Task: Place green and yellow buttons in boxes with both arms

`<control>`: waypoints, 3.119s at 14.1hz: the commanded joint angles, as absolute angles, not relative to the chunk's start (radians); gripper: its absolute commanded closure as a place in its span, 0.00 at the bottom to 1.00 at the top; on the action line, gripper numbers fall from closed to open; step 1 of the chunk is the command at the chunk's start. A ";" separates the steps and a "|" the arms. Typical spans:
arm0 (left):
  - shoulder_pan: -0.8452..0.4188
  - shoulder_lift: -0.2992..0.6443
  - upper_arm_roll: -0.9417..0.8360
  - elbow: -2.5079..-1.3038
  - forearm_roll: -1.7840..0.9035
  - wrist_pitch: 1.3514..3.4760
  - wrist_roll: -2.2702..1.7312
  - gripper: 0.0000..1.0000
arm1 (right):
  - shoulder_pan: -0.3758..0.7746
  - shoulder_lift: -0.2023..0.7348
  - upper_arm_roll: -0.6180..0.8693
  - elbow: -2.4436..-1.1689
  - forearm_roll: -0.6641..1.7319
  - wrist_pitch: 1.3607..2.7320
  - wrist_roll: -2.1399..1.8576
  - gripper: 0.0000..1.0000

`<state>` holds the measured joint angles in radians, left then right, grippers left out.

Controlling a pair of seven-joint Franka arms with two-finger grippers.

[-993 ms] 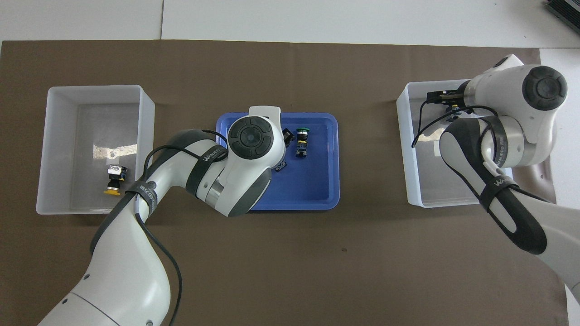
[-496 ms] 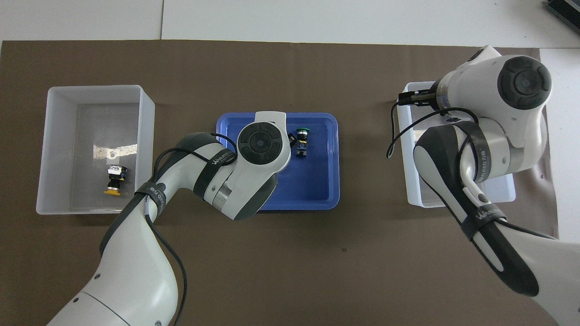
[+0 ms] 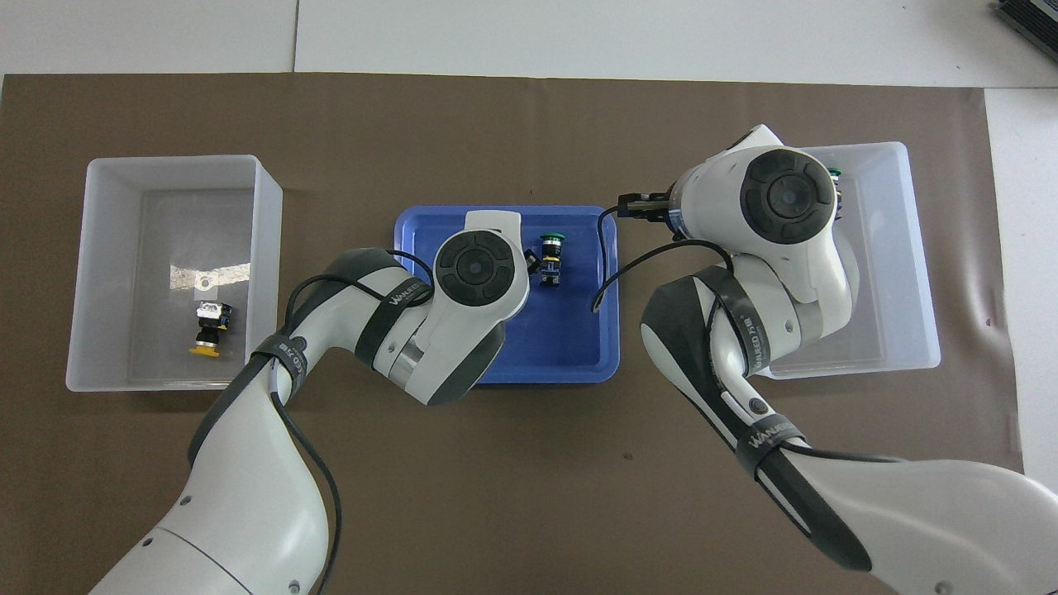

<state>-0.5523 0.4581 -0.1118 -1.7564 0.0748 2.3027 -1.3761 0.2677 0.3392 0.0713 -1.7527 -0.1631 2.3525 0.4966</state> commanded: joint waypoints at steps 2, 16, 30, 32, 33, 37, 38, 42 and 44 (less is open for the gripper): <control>-0.569 0.451 -0.097 -1.781 0.100 2.327 -1.402 0.32 | 0.288 0.362 0.072 -1.764 -0.166 2.413 0.567 0.00; -0.574 0.440 -0.097 -1.760 0.159 2.232 -1.388 1.00 | 0.330 0.399 0.072 -1.755 -0.101 2.480 0.614 0.00; -0.077 0.147 -0.100 -1.765 -0.018 1.922 -0.643 1.00 | 0.422 0.563 0.086 -1.638 -0.106 2.500 0.595 0.00; 0.012 0.132 -0.098 -1.816 -0.043 1.986 -0.481 1.00 | 0.433 0.566 0.086 -1.646 -0.106 2.499 0.595 0.09; 0.043 0.121 -0.097 -1.862 -0.044 2.041 -0.422 1.00 | 0.442 0.566 0.086 -1.657 -0.104 2.499 0.595 0.24; 0.118 0.147 -0.095 -1.976 -0.043 2.250 -0.255 1.00 | 0.471 0.558 0.086 -1.687 -0.117 2.477 0.612 1.00; 0.120 0.193 -0.095 -1.976 -0.043 2.303 -0.244 1.00 | 0.474 0.549 0.083 -1.698 -0.118 2.473 0.617 1.00; 0.138 0.222 -0.094 -2.034 -0.032 2.374 -0.170 1.00 | 0.422 0.459 0.078 -1.707 -0.120 2.392 0.617 1.00; 0.143 0.247 -0.089 -2.085 -0.032 2.474 -0.127 1.00 | 0.365 0.398 0.077 -1.706 -0.120 2.321 0.604 1.00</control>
<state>0.1274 0.2436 -0.0853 -2.0235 -0.0265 2.3816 -0.1790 0.4234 0.4841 0.0677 -1.6771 -0.1168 2.3869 0.5986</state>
